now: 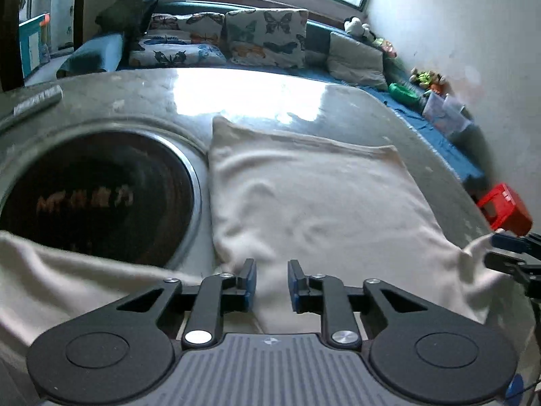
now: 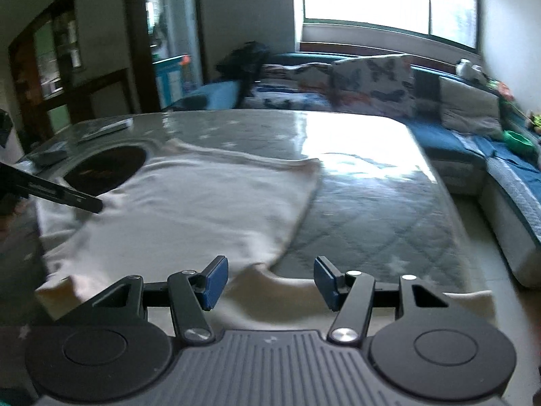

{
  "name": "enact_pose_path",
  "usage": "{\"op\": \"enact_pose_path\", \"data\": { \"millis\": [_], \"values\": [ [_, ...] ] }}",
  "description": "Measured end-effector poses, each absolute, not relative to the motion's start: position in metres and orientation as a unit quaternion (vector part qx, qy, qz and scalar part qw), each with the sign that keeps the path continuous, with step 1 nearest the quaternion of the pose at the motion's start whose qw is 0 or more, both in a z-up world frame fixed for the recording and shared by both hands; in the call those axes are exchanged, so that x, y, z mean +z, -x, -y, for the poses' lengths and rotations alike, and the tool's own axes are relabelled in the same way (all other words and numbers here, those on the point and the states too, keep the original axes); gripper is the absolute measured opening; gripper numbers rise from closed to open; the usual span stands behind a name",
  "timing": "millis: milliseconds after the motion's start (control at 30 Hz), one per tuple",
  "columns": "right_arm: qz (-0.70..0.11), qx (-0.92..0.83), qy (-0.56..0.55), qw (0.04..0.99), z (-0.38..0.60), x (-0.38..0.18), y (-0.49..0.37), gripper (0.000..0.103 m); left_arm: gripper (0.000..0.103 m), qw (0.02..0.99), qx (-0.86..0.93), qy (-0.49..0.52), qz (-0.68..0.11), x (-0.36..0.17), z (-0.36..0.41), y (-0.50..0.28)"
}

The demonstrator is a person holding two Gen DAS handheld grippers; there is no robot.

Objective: Fold clothes

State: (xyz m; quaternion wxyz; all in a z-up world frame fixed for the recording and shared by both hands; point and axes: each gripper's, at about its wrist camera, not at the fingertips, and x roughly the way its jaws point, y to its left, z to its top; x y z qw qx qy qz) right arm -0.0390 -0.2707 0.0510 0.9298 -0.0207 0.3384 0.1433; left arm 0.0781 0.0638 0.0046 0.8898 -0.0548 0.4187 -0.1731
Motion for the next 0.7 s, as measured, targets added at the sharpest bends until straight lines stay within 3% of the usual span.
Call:
{"op": "enact_pose_path", "data": {
  "millis": [433, 533, 700],
  "values": [
    [-0.375, 0.150, 0.021, 0.915, 0.259, 0.030, 0.069, 0.056, 0.016, 0.897, -0.163, 0.046, -0.408, 0.007, -0.067, -0.060],
    [-0.377, 0.127, -0.002, 0.917, 0.277, 0.031, 0.073, 0.049, 0.016, 0.896, -0.177, 0.048, -0.404, 0.013, -0.058, -0.055],
    [-0.386, 0.102, -0.017, 0.917, 0.295, 0.029, 0.080, 0.045, 0.017, 0.888, -0.222, 0.038, -0.402, 0.018, -0.027, -0.044]
  ]
}}
